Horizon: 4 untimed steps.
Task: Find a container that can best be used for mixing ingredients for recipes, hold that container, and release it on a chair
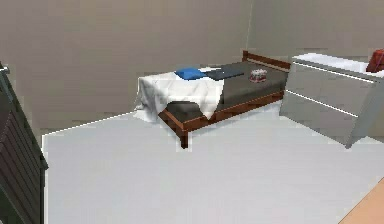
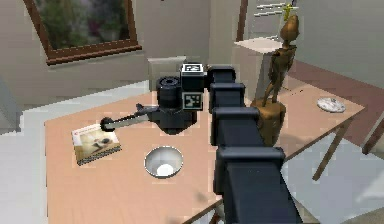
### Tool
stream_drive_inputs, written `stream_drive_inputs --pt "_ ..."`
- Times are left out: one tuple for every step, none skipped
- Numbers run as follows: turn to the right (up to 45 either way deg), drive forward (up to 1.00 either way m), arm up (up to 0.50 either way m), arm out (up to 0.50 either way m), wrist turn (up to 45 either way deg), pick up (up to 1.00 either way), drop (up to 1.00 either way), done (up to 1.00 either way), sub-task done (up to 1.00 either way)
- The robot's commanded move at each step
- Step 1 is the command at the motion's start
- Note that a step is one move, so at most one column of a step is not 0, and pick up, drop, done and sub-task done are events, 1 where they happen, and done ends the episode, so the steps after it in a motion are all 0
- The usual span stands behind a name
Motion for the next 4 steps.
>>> stream_drive_inputs --pt "0.0 0.0 0.0 0.0 24.0 0.0 0.0 0.0 0.0" --pt "0.0 0.0 -0.28 0.0 0.0 0.0 0.0 0.0 0.0" --pt "0.0 0.0 0.0 0.0 0.0 1.0 0.0 0.0 0.0" --pt "0.0 0.0 0.1 0.0 0.0 0.0 0.0 0.0 0.0"
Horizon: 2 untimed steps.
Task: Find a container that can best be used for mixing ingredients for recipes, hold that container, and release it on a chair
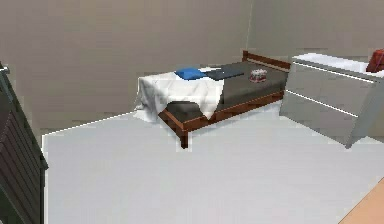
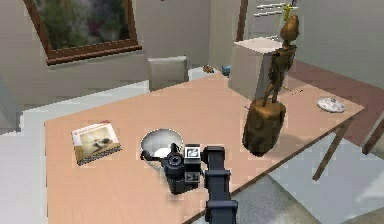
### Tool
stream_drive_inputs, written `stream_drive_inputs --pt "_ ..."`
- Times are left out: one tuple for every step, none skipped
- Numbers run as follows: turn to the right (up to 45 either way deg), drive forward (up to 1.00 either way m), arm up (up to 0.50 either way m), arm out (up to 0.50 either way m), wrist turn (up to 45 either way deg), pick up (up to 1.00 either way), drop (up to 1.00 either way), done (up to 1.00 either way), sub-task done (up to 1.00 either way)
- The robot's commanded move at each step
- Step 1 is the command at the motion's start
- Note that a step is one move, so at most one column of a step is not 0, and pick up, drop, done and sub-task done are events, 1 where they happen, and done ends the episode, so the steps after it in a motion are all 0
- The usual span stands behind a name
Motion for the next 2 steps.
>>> stream_drive_inputs --pt "0.0 0.0 0.18 0.0 0.0 0.0 0.0 0.0 0.0" --pt "0.0 0.0 0.0 0.0 -45.0 0.0 0.0 0.0 0.0"
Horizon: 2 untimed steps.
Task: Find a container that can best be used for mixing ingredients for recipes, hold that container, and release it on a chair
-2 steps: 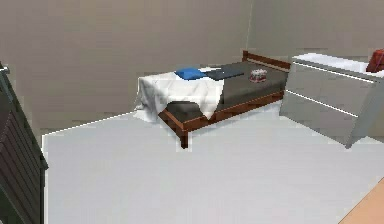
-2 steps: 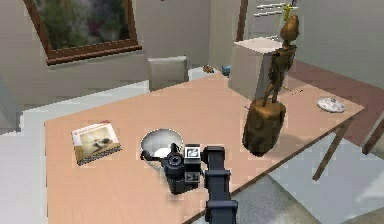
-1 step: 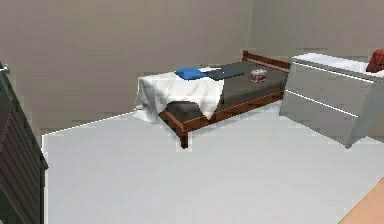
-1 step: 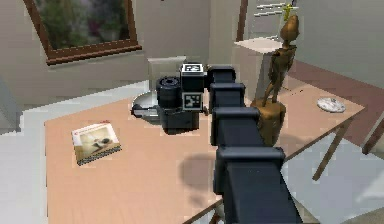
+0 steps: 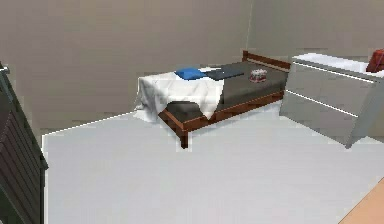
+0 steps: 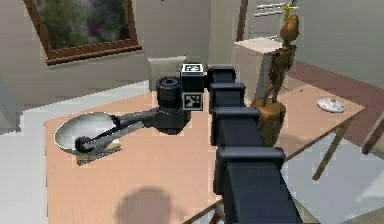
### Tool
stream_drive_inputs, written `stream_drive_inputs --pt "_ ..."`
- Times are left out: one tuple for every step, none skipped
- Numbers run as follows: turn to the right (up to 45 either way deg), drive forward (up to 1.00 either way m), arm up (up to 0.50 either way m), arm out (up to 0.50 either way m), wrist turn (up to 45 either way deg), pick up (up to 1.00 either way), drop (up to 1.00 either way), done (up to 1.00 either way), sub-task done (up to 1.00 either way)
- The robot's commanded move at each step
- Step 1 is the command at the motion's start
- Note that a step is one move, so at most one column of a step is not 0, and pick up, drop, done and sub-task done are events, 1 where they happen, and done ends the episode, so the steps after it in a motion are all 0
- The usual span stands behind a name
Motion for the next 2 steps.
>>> stream_drive_inputs --pt "0.0 0.0 0.0 0.0 -45.0 0.0 0.0 0.0 0.0" --pt "0.0 0.0 0.0 0.0 -18.0 0.0 0.0 0.0 0.0"
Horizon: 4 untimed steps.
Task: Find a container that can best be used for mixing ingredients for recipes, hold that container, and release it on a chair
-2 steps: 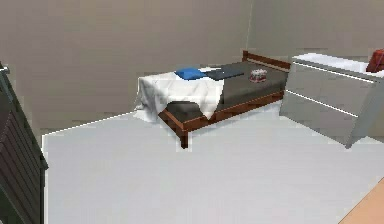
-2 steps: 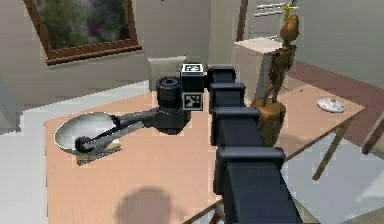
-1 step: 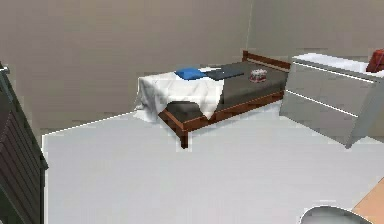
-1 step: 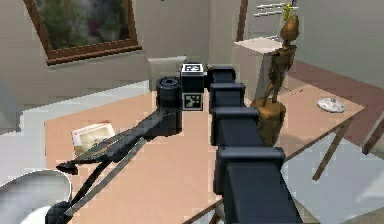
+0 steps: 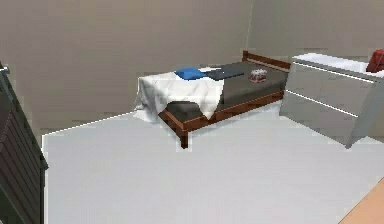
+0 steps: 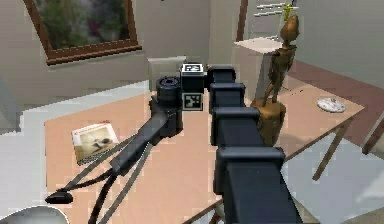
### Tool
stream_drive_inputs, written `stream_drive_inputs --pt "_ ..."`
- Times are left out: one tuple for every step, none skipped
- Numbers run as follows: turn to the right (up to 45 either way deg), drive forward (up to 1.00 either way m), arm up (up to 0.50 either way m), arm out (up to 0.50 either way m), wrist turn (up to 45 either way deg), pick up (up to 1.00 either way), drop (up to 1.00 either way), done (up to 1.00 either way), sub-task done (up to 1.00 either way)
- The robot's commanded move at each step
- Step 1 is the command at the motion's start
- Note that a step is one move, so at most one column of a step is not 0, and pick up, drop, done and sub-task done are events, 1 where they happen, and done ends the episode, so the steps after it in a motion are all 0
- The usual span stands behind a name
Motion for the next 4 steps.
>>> stream_drive_inputs --pt "0.0 0.0 0.0 -0.18 0.0 0.0 0.0 0.0 0.0" --pt "-45.0 0.0 0.0 0.0 0.0 0.0 0.0 0.0 0.0" --pt "-45.0 0.0 0.0 0.0 0.0 0.0 0.0 0.0 0.0" --pt "-6.0 0.0 0.0 0.0 0.0 0.0 0.0 0.0 0.0"
